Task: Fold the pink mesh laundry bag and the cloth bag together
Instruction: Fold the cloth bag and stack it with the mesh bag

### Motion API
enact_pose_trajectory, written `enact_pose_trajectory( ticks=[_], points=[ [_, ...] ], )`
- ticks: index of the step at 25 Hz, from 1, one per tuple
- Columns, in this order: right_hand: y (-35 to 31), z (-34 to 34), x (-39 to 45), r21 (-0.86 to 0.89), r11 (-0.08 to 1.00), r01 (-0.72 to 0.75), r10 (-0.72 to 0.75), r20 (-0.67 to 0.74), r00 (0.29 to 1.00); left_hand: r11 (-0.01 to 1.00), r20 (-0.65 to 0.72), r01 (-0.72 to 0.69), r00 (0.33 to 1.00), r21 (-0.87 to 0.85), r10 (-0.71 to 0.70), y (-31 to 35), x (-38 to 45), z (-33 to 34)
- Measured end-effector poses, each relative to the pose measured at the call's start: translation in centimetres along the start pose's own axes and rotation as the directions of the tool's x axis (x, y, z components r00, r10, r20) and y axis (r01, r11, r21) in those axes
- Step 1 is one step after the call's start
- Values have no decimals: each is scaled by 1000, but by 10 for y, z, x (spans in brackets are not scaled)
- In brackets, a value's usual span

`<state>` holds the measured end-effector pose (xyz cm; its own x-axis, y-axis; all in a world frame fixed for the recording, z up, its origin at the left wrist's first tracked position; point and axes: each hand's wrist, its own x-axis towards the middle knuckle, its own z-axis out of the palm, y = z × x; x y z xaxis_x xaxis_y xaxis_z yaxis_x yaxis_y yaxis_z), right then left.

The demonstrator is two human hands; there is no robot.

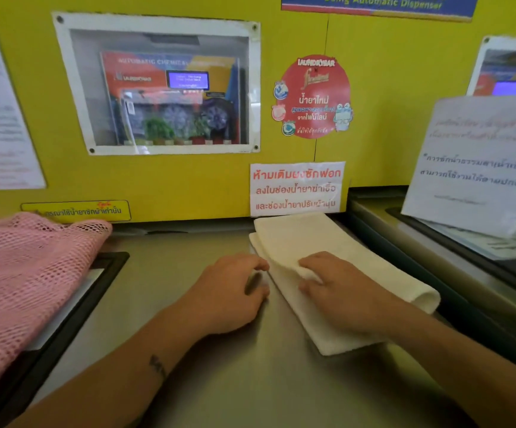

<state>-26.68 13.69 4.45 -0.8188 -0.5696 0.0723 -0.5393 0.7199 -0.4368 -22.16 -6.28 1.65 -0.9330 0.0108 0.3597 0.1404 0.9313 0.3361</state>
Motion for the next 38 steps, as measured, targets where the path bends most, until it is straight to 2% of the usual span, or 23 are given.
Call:
enact_pose_trajectory(
  ticks=[3,5,9,13,15,18,23,28,32,33,35,37,38],
  points=[
    [14,-3,3,112,991,-73,85,-107,991,998,14,-60,998,-26,60,2,5,5],
    [17,-1,4,144,988,-54,77,-161,984,996,44,-86,995,7,86,5,14,10],
    [10,-2,3,92,993,74,-41,-322,946,998,4,-60,998,-8,60,13,29,11],
    [1,-21,9,-86,982,165,-186,-412,892,970,-24,-150,987,192,157,13,16,-8],
    [-4,-33,15,-96,969,229,-247,-471,847,962,-86,-140,983,233,164,4,7,-39],
    [-29,-54,26,98,922,375,-269,-535,801,966,-213,-106,964,236,158,-16,-17,-99],
    [-91,-50,77,304,815,493,-281,-537,795,940,-407,-90,885,330,228,-45,-94,-172],
    [-183,-34,114,494,653,575,-327,-500,802,899,-586,59,776,435,233,-57,-180,-227],
    [-264,-1,138,699,464,544,-405,-379,832,800,-666,262,715,540,215,-72,-253,-258],
    [-282,13,144,709,469,526,-435,-332,837,777,-679,311,708,547,194,-78,-269,-259],
    [-308,47,160,608,606,513,-495,-216,841,738,-653,374,748,562,118,-93,-297,-250],
    [-326,84,168,261,812,522,-538,-15,843,732,-522,429,845,530,-117,-112,-318,-227],
    [-333,101,166,88,836,542,-548,67,834,751,-420,461,867,472,-268,-120,-326,-214]
  ],
)
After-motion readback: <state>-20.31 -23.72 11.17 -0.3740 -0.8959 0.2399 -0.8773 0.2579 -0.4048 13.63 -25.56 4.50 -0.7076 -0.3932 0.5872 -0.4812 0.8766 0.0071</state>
